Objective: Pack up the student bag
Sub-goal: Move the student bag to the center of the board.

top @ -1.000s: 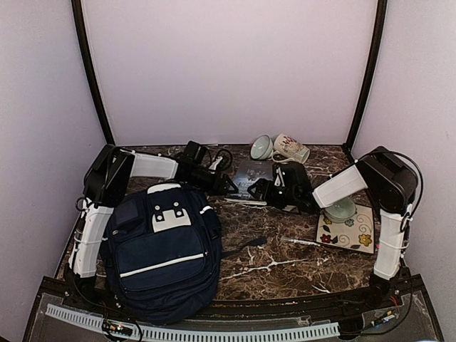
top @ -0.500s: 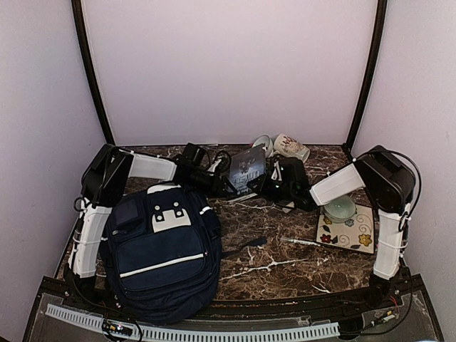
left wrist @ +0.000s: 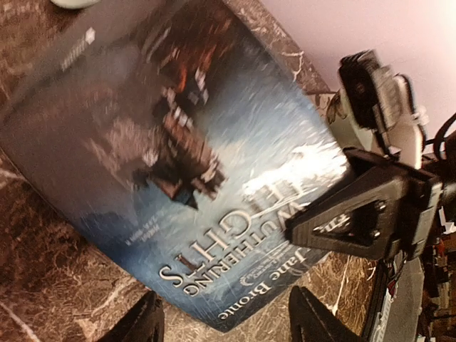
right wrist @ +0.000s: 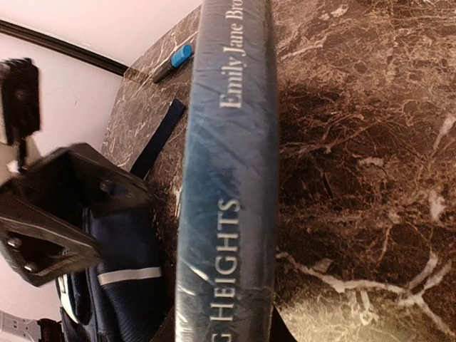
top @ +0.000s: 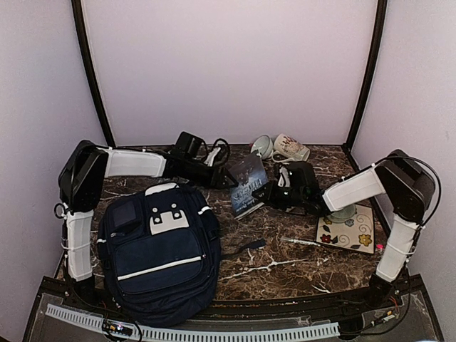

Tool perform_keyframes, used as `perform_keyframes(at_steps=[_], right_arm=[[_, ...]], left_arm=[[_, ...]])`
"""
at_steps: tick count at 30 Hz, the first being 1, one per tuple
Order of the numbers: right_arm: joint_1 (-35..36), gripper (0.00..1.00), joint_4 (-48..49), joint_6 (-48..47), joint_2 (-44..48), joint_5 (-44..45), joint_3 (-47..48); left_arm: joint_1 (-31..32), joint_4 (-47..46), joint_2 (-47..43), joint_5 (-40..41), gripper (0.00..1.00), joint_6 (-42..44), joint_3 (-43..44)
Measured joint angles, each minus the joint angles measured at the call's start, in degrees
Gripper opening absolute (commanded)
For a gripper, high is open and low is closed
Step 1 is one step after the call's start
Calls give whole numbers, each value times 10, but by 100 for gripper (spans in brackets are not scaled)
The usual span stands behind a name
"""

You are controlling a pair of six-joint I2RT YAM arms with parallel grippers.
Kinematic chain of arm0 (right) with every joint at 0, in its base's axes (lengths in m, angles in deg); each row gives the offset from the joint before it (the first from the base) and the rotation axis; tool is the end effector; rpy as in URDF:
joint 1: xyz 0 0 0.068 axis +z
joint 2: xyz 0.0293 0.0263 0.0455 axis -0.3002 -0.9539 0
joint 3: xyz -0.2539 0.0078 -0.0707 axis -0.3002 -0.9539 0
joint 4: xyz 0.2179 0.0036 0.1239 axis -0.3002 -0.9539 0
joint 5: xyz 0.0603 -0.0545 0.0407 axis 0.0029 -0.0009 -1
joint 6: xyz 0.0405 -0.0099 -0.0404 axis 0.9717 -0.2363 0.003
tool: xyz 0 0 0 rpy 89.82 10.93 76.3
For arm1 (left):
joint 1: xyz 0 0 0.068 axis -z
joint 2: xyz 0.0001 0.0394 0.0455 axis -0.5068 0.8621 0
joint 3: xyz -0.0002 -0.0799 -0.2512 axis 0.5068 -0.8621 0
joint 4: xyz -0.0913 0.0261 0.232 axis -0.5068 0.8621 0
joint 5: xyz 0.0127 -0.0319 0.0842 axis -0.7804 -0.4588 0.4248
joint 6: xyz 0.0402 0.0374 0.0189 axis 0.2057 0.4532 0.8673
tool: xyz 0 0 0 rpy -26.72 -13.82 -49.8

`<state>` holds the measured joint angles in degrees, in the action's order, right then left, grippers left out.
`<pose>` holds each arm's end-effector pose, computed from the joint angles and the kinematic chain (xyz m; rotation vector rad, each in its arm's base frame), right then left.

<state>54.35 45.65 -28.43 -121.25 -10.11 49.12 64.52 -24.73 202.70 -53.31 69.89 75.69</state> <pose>0.2902 0.2303 0.1497 0.0995 2.2346 1.1549 0.3708 -0.2808 0.1769 0.7091 2.2304 -1.1848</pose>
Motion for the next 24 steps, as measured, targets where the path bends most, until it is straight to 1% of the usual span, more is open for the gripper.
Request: perform_keyframes(at_steps=[3,5,10,14,19,24], right_arm=[[3,0,-47,-23,40,8,-12],[5,0,-61,-30,56,14,-16],[6,0,-103,-57,150,44,-54],[7,0,-108,-73,216,63,-82],[9,0,-136,-89,274,71,-101],[10,0,-168,-98,335,80,-126]], left_arm=[[3,5,-55,24,63,13,-3],[5,10,-92,50,63,24,-5],[31,29,-194,150,63,50,-42],[67,49,-272,233,63,60,-106],[122,105,-359,330,63,57,-183],[201,169,-415,442,63,31,-232]])
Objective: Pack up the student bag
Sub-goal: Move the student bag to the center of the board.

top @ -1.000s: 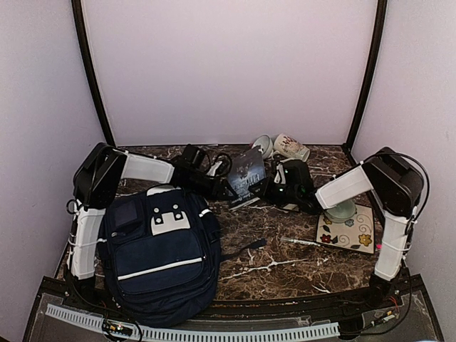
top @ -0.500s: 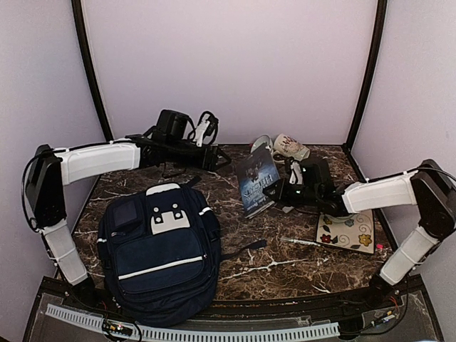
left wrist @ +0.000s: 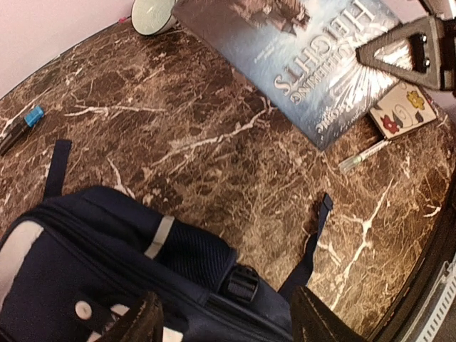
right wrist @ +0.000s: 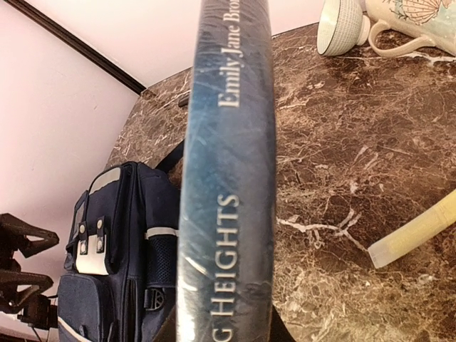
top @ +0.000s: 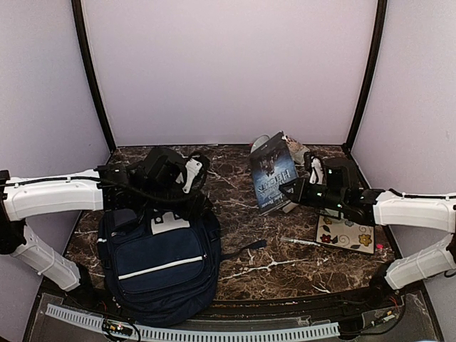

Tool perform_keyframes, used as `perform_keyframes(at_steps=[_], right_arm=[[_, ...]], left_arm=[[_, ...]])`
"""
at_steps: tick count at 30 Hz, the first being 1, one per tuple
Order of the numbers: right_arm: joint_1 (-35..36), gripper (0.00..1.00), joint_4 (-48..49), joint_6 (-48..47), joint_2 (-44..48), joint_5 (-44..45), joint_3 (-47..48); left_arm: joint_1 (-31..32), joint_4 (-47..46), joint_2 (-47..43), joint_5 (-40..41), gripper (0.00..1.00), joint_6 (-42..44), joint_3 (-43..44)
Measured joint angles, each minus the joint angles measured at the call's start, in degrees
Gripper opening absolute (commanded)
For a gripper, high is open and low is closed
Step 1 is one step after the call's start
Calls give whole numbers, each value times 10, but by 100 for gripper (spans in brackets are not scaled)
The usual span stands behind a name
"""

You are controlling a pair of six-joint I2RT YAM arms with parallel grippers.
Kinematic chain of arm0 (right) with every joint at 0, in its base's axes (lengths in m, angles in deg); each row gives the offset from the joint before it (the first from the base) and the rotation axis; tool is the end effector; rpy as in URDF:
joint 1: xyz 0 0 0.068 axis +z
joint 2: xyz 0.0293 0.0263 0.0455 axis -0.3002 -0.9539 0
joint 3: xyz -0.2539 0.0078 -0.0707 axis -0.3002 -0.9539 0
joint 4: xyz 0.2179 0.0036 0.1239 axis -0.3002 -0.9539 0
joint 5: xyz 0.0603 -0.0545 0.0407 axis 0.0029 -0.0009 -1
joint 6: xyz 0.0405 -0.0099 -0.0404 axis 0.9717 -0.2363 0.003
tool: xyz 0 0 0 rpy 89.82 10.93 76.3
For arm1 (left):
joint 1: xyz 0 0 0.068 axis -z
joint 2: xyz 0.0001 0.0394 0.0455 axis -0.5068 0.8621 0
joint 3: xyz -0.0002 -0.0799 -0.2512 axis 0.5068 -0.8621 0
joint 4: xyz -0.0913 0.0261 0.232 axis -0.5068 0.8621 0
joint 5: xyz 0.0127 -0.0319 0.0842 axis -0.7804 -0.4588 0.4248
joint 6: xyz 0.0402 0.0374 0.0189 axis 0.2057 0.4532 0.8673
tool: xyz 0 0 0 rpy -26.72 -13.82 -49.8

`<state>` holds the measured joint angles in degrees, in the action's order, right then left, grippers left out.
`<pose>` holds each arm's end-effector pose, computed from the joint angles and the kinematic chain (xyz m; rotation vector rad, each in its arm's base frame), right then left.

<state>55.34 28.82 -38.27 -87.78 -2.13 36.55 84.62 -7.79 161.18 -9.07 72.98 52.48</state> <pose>0.2127 0.1709 0.2278 -0.0191 2.0953 0.9754 0.1867 -0.2493 0.2842 0.6934 2.1335 -0.5193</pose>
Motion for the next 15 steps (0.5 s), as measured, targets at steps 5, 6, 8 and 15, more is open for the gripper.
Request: perform_keyframes(at_steps=[5,6,8,15], right_arm=[[0,0,-24,-2,54,11,-17],[0,0,-27,-3,62,12,-20],[0,0,-31,-3,76,15,-28],[0,0,-48,-2,98,20,-39]], left_arm=[[80,61,-20,87,64,-37,-31],[100,69,-19,94,64,-42,-33],[131,95,-13,120,63,-58,-35],[174,135,34,165,65,-96,-57]])
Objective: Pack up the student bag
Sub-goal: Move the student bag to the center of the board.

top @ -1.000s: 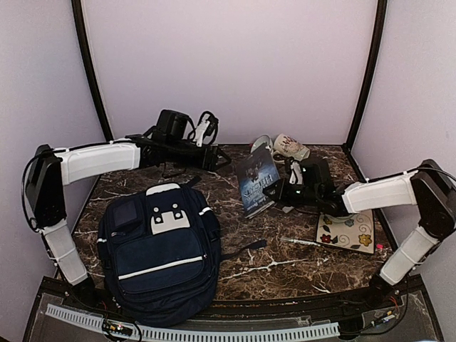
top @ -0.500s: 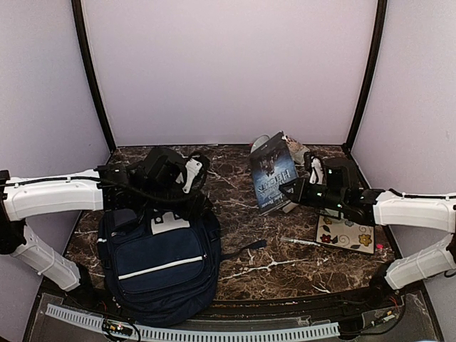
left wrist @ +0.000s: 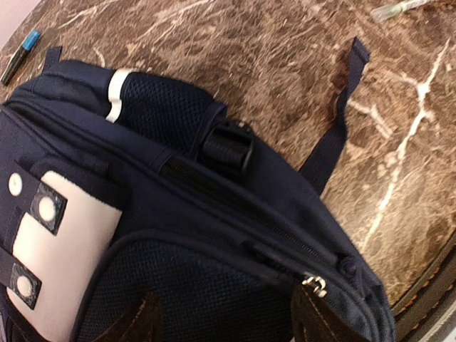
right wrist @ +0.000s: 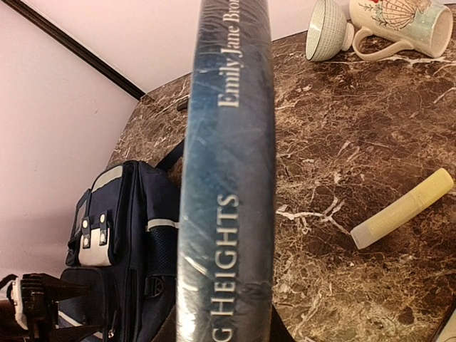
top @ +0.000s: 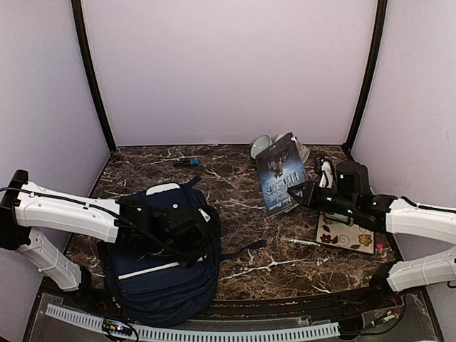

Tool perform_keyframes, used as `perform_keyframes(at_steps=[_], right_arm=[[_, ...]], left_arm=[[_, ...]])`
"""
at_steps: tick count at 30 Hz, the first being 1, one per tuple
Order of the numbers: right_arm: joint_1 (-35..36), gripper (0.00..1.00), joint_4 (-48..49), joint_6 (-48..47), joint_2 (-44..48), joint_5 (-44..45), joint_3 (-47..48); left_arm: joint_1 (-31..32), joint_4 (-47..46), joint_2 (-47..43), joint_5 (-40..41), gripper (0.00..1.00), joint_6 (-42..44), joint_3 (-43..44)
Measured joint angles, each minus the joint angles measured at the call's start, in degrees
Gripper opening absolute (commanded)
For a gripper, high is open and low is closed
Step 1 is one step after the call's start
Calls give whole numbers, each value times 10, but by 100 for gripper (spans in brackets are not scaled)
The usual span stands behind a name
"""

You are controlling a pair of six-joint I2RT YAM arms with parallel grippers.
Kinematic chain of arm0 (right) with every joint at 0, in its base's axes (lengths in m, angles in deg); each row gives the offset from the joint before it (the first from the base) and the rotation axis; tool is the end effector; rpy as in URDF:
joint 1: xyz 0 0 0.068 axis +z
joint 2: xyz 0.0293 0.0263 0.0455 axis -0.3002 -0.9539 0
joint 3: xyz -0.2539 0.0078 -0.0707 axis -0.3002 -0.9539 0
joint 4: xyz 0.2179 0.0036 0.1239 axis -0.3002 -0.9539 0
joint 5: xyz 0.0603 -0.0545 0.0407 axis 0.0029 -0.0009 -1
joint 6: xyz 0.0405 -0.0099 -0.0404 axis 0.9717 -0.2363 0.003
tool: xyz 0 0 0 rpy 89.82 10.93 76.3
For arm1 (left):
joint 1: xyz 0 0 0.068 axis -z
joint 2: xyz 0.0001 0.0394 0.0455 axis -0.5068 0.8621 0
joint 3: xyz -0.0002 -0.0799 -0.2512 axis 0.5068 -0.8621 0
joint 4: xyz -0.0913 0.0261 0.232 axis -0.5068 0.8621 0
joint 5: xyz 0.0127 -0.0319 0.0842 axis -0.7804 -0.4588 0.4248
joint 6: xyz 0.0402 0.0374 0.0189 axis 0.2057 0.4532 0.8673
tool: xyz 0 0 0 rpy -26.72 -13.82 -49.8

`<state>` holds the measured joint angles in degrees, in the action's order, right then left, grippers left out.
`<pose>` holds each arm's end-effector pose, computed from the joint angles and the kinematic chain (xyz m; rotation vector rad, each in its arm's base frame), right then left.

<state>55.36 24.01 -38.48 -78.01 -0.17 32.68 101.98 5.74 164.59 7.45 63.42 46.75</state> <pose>0.1886 0.1505 0.2364 -0.0003 2.0673 0.9517 0.1068 -0.2663 0.2203 0.8623 2.3170 -0.1565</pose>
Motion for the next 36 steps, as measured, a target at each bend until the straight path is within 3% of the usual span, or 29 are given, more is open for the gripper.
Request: perform_keyframes(at_steps=[6,10,22,26,36], right_arm=[[0,0,-9,2,3,0,-2],[0,0,-9,2,3,0,-2],[0,0,-10,2,3,0,-4],[0,0,-12,2,3,0,-5],[0,0,-16,2,12,0,-8]], left_arm=[[0,14,25,32,68,-20,-15],[-15,12,47,35,64,-28,-15],[-84,-20,54,61,11,-16,-16],[-88,-27,45,70,5,-7,-16],[-97,-52,4,81,2,5,-16]])
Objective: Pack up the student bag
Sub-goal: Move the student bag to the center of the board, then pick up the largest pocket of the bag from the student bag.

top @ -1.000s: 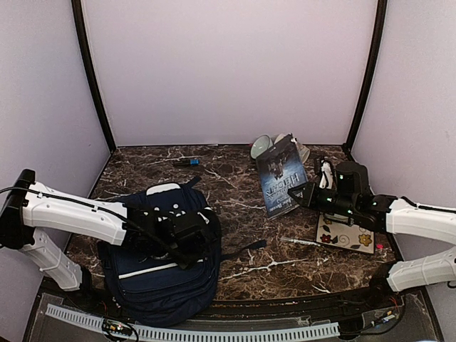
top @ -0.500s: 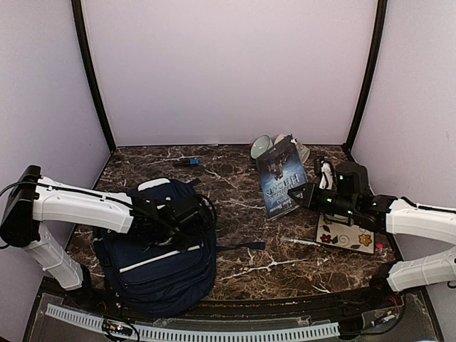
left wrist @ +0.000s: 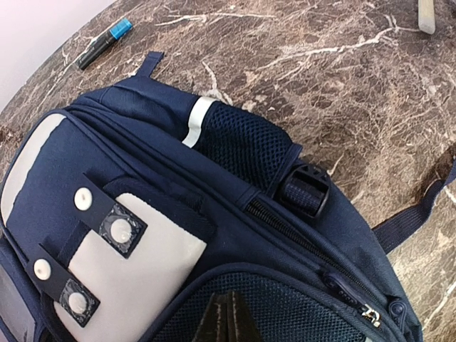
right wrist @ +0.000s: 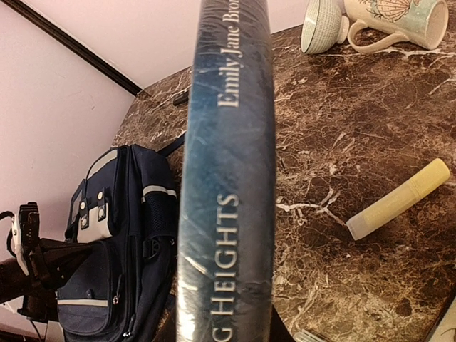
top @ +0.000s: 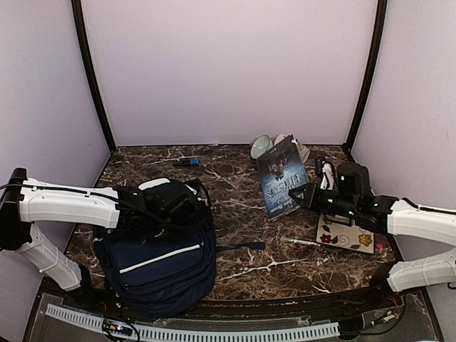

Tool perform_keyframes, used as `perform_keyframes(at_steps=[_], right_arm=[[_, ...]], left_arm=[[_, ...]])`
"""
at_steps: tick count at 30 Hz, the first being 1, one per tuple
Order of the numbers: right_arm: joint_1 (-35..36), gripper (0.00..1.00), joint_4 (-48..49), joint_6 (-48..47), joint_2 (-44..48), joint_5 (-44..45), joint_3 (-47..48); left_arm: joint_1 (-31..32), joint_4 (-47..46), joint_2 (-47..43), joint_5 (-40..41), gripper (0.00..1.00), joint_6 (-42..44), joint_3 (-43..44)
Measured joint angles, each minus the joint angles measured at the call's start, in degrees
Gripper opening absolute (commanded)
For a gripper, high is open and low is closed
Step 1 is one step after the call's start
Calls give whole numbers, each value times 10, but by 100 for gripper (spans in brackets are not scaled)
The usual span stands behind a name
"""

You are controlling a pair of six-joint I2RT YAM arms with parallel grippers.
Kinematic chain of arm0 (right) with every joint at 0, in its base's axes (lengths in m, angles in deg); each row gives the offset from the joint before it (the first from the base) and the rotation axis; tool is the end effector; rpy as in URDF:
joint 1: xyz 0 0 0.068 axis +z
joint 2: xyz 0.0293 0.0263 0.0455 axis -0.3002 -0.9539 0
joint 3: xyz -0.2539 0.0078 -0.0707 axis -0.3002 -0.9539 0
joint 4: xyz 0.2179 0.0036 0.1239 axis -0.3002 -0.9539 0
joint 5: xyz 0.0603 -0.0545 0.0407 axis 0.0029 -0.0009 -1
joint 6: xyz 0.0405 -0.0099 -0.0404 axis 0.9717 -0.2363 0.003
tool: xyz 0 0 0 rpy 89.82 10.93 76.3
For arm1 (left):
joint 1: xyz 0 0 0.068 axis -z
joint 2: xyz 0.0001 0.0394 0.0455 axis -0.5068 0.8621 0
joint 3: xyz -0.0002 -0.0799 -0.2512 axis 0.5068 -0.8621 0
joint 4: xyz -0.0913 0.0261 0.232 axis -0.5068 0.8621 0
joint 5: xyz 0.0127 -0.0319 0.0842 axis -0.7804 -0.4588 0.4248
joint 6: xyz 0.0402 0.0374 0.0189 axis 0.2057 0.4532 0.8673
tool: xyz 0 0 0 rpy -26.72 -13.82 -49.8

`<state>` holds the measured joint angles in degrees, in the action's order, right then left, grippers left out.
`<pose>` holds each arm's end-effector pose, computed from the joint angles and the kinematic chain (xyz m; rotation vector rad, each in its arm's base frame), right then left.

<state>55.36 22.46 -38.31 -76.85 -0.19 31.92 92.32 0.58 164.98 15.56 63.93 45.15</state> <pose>0.1847 0.1474 0.2334 0.0036 2.0883 0.9439 0.1562 -0.2452 0.2180 0.5725 2.2720 0.0060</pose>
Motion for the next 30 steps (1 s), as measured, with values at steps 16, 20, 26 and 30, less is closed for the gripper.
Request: perform_keyframes(at_steps=[16,20,26,30], right_arm=[[0,0,2,1,2,-5,-5],[0,0,3,2,-1,-7,-5],[0,0,3,2,-2,-9,-6],[0,0,3,2,-1,-9,-6]], left_arm=[[-5,-26,-12,1,1,20,0],[-6,-29,-21,0,1,20,0],[-8,-35,-42,0,0,22,0],[-14,-52,-49,-3,0,28,0]])
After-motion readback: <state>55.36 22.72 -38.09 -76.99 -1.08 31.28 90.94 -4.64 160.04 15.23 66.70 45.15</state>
